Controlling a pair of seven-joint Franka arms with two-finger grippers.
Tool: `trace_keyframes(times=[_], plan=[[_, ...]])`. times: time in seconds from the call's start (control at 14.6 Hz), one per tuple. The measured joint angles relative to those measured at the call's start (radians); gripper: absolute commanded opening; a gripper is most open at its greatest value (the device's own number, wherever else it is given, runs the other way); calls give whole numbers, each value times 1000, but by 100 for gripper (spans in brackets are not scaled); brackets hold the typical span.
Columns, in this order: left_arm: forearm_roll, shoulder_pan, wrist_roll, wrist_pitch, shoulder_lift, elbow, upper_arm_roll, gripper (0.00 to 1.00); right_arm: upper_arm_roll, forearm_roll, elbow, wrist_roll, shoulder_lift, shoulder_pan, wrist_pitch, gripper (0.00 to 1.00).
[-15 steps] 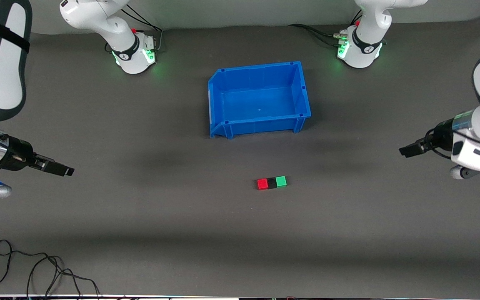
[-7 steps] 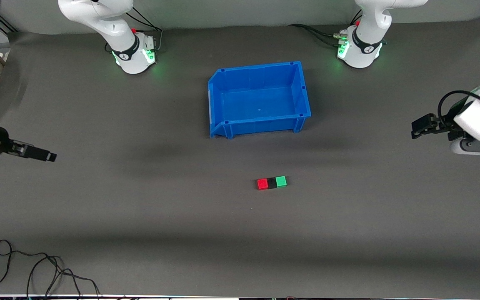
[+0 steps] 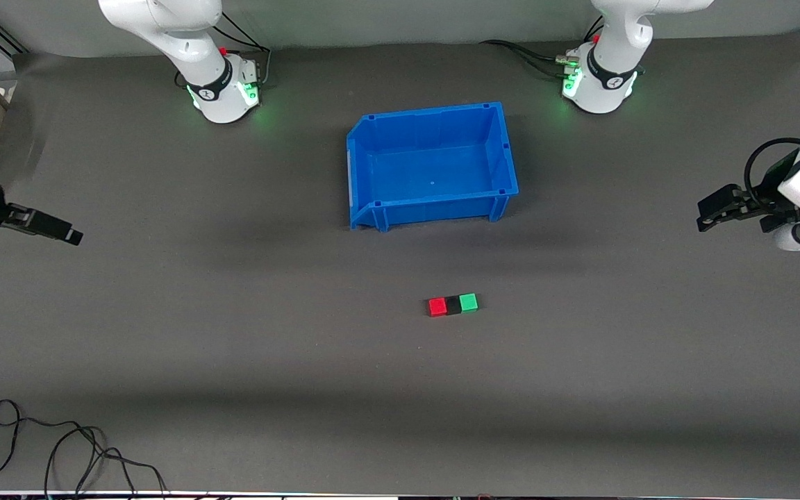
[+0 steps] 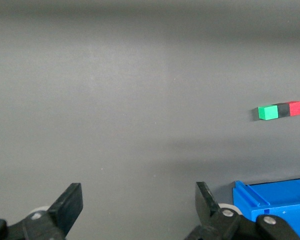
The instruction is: Attach green and red cubes to black cube
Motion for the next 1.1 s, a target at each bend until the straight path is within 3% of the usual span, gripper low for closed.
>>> trace_keyframes(times=[0.14,0.27,0.55,0.82,1.1], plan=[[0,0,-1,-3,0,8,0,100,16,-5,-68,6,-46,-6,26,100],[0,0,-1,-20,0,11,0,100,16,-5,-63,7,-58,-12,16,100],[0,0,-1,-67,1,12,0,100,9,-5,-13,7,-53,-22,-30,100],[2,0,-1,-83,1,12,0,100,11,-5,109,7,17,-21,-44,100],[15,0,-1,-92,2,12,-1,100,23,-5,161,7,55,-18,-51,100]])
